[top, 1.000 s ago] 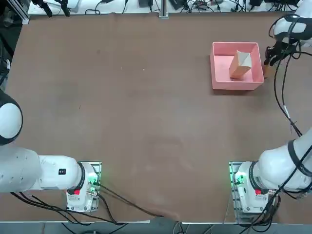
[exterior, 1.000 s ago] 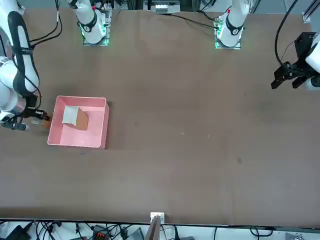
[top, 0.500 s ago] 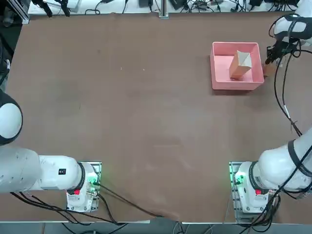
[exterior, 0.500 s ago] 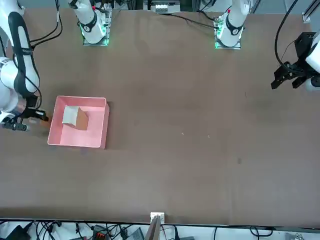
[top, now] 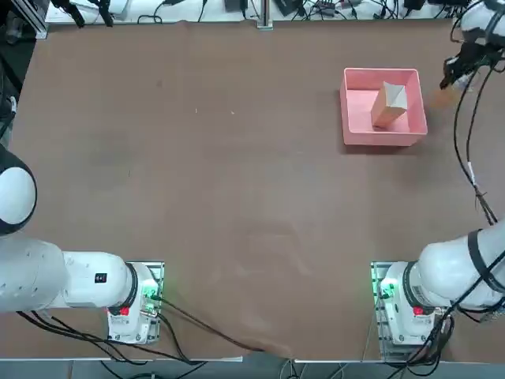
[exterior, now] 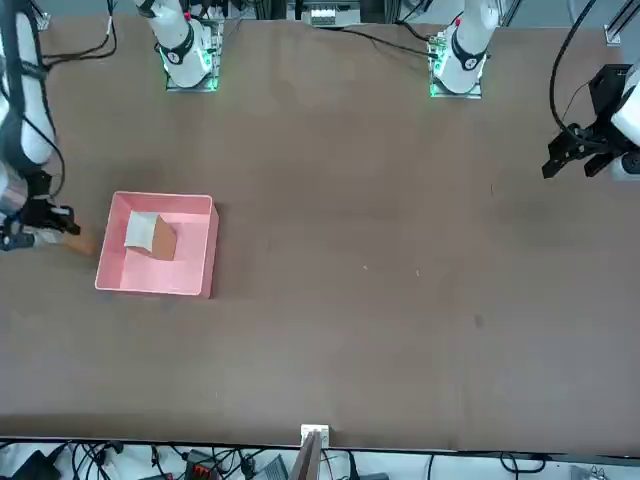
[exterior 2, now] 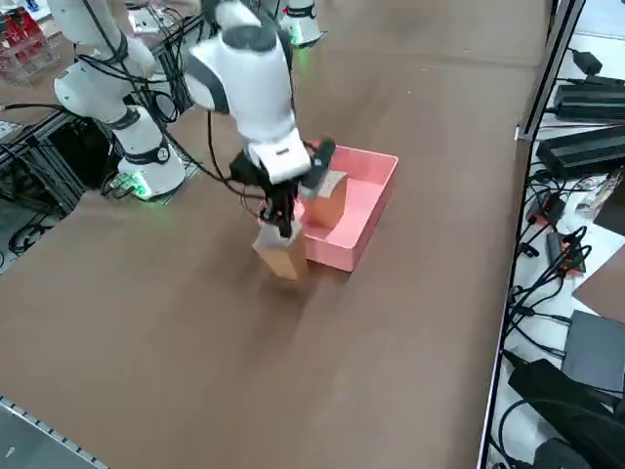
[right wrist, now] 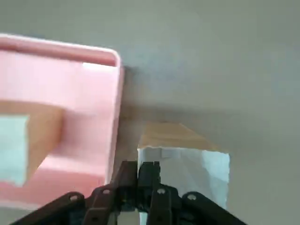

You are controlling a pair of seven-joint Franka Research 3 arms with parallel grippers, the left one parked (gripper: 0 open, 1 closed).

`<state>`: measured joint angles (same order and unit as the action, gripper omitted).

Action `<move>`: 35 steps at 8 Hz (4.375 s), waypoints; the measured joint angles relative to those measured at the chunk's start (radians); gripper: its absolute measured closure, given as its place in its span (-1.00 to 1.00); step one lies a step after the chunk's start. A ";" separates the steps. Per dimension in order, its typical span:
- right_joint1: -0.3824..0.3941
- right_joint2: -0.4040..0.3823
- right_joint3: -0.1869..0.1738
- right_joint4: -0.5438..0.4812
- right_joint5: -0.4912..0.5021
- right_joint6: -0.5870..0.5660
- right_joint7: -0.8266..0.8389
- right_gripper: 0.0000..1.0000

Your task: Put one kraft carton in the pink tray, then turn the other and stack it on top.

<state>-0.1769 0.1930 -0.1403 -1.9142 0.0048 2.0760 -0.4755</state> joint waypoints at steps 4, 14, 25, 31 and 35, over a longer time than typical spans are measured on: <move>0.096 -0.121 0.016 0.116 -0.001 -0.269 -0.278 0.96; 0.321 -0.261 0.015 -0.242 -0.079 0.048 -0.906 0.96; 0.318 -0.251 0.006 -0.371 -0.082 0.218 -1.017 -0.26; 0.322 -0.262 0.009 0.047 -0.081 -0.260 -0.617 -1.00; 0.325 -0.265 0.014 0.247 -0.081 -0.376 -0.184 -1.00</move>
<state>0.1482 -0.0719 -0.1261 -1.6673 -0.0766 1.6997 -0.6596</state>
